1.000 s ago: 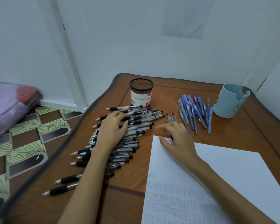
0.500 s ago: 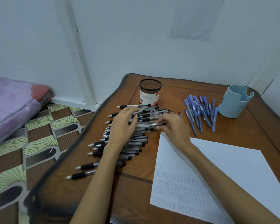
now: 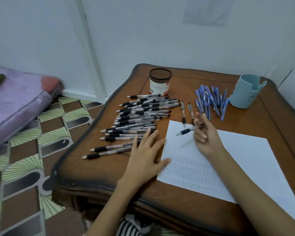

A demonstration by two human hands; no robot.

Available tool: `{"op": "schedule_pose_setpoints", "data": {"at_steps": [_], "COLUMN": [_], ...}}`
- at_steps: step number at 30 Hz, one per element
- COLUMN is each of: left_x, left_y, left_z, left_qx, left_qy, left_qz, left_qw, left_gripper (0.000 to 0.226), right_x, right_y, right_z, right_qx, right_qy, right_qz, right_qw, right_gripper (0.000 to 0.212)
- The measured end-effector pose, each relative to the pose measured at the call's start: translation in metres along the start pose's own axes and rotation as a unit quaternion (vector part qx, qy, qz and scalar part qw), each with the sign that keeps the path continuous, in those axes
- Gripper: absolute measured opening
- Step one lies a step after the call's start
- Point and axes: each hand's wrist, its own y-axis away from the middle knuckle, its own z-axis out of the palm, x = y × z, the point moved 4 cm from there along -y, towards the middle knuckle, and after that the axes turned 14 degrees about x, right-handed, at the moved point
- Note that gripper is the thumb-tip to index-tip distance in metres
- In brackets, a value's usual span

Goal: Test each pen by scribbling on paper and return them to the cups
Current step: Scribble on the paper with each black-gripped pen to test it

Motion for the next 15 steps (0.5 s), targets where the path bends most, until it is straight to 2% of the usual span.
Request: {"op": "schedule_pose_setpoints", "data": {"at_steps": [2, 6, 9, 12, 15], "left_x": [-0.005, -0.028, -0.032, -0.005, 0.046], "left_y": [-0.002, -0.014, -0.017, -0.013, -0.007], "left_z": [0.002, -0.01, -0.014, -0.004, 0.018], "left_qx": [0.001, 0.009, -0.01, -0.023, -0.087], "left_qy": [-0.025, -0.087, -0.066, 0.002, 0.085], "left_qz": [-0.002, -0.008, 0.009, 0.108, 0.209], "left_qw": [1.0, 0.996, 0.998, 0.994, 0.97], "left_gripper": [0.079, 0.057, 0.05, 0.043, 0.049], "right_x": [0.003, -0.001, 0.0, -0.009, -0.033], "right_y": [0.001, 0.001, -0.005, -0.014, -0.022], "right_z": [-0.001, 0.001, 0.001, 0.005, 0.017], "right_qx": [0.01, 0.006, -0.018, -0.06, -0.111], "right_qy": [-0.012, 0.0, 0.032, 0.001, -0.018], "right_qz": [0.007, -0.008, 0.003, 0.009, -0.005], "right_qw": [1.0, 1.0, 0.999, 0.998, 0.994], "right_gripper": [0.036, 0.044, 0.043, 0.051, 0.039]}}
